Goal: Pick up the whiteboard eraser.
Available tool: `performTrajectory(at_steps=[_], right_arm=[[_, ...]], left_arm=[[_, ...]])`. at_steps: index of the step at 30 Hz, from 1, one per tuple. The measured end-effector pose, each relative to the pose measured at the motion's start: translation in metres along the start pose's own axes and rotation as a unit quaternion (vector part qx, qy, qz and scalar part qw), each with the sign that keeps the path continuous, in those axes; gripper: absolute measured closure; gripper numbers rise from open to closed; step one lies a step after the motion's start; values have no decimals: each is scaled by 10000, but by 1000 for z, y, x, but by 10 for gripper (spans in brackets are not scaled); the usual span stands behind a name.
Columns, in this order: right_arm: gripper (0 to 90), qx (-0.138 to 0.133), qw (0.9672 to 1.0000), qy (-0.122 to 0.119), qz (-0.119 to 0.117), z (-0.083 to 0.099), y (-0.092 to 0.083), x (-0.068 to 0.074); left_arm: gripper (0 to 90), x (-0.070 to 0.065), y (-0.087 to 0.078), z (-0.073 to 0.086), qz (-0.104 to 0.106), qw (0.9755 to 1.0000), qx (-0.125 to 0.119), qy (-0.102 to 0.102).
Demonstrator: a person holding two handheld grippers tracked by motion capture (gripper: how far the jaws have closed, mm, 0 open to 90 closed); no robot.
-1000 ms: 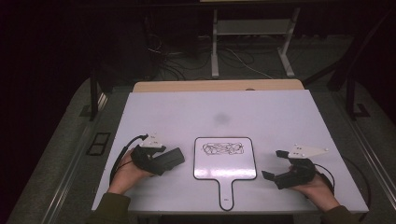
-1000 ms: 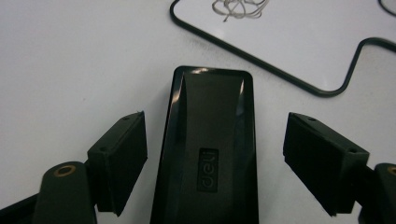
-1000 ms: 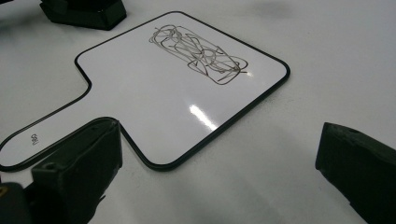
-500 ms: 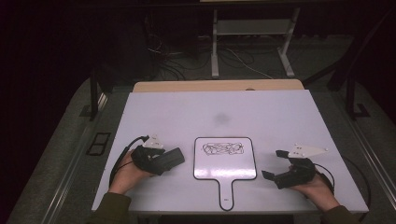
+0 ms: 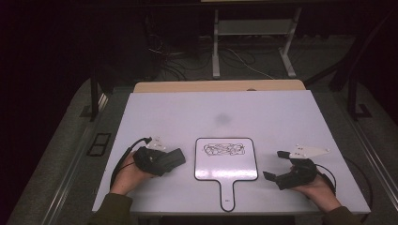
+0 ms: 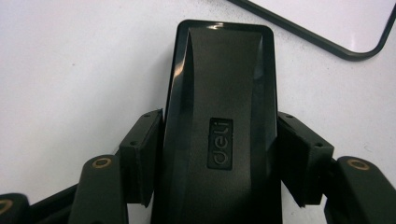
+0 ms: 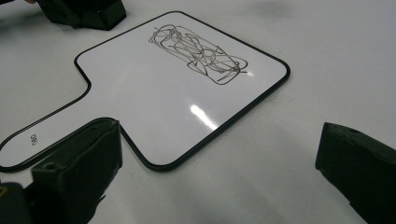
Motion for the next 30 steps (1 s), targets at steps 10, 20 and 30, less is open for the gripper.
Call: performTrajectory(at_steps=[10,20,30], right_arm=[[0,10,10000,-1,5,0,0,0],[0,42,10000,-11,-6,2,1,-1],[0,51,10000,-24,-31,2,0,1]], left_arm=[[387,0,-1,0,4,9999,30,100],[394,2,-2,1,55,10000,14,-74],[395,3,-9,-1,35,9993,-93,-363]])
Point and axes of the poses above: each handheld gripper's, and its own axes: y roughly forward along the jaws, z roughly out of its underside, x roughly to its left, the point moved 2 cm from there along y, roughly forward along the jaws, and after that the axes turned 3 degrees about -x, right-handed, at the moved point
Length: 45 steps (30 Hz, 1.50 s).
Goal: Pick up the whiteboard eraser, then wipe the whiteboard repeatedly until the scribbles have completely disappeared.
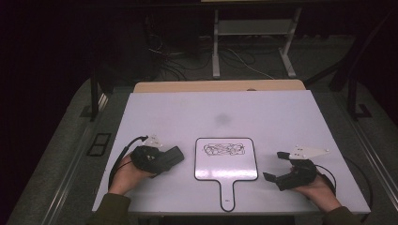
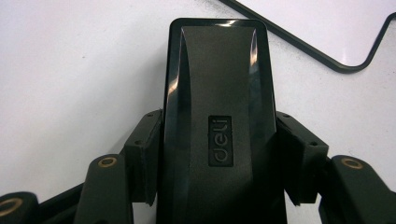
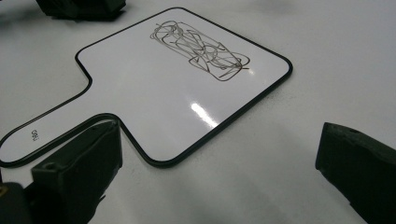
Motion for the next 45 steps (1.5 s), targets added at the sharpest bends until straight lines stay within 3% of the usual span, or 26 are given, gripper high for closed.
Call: performTrajectory(at_steps=[6,14,24,37,45], right_arm=[[0,-9,10000,-11,0,0,0,-1],[0,-30,10000,-24,3,-1,-1,0],[0,-42,10000,-4,1,0,-1,0],[0,-36,10000,39,26,-1,0,-1],[0,-57,10000,45,35,-1,-1,0]], left_arm=[[395,0,-2,-2,57,9999,-93,-133],[396,-2,-3,-4,62,9998,-91,-155],[395,-4,-10,-12,-31,9995,-288,-112],[396,-12,-12,-22,-28,9993,-363,-6],[396,-15,-9,-28,-28,9993,-376,-45]])
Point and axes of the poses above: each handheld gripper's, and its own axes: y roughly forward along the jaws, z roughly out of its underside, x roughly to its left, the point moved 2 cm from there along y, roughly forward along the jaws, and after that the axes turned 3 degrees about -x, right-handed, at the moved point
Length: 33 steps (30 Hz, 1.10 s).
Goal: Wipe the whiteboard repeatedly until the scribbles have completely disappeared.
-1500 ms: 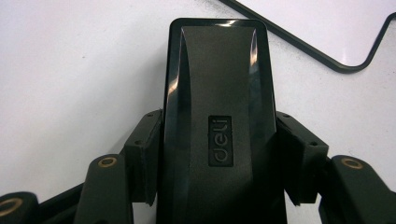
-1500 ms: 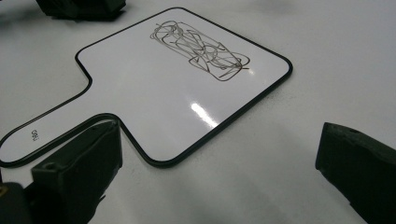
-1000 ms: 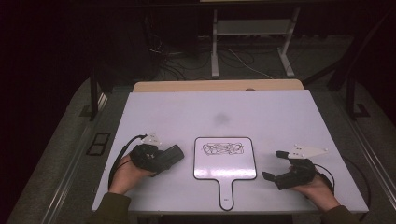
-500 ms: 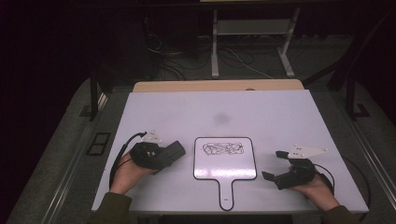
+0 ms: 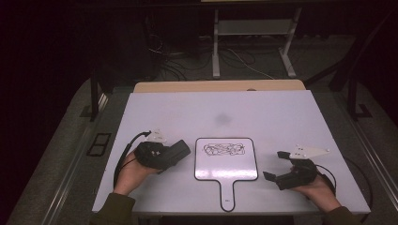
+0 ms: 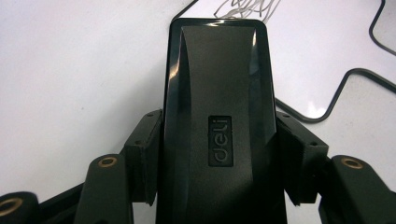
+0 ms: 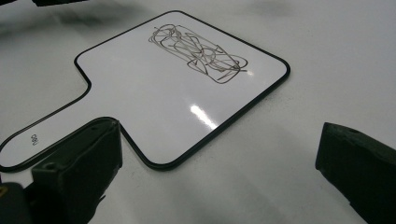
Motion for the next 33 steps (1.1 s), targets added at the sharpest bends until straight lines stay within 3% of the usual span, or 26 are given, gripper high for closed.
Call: performTrajectory(at_steps=[4,33], right_arm=[[0,14,10000,15,-16,1,0,0],[0,27,10000,64,-32,1,1,-1]], left_arm=[[396,-1,2,-2,-54,10000,-11,-3],[396,3,23,-36,134,9999,-32,-35]])
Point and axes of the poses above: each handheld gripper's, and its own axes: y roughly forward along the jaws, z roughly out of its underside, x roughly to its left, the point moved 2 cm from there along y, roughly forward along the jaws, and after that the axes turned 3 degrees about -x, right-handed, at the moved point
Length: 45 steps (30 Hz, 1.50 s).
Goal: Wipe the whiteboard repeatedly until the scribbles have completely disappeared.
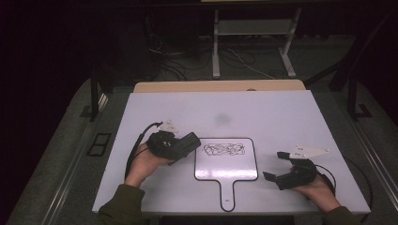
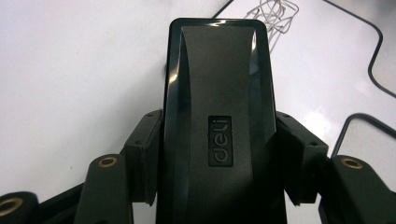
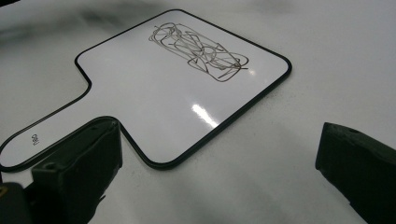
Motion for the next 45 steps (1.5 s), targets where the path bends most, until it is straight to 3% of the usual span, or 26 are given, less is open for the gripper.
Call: performTrajectory(at_steps=[13,25,33,45], right_arm=[[0,-21,10000,25,-15,0,0,-1],[0,-47,10000,72,-19,0,-1,-1],[0,-20,10000,72,-29,1,0,-2],[0,5,10000,64,-50,2,1,-3]], left_arm=[[396,3,12,-20,54,10000,-82,-16],[396,0,37,-43,-2,9998,-9,178],[396,1,61,-44,14,9996,107,248],[396,2,79,-40,-215,9990,290,253]])
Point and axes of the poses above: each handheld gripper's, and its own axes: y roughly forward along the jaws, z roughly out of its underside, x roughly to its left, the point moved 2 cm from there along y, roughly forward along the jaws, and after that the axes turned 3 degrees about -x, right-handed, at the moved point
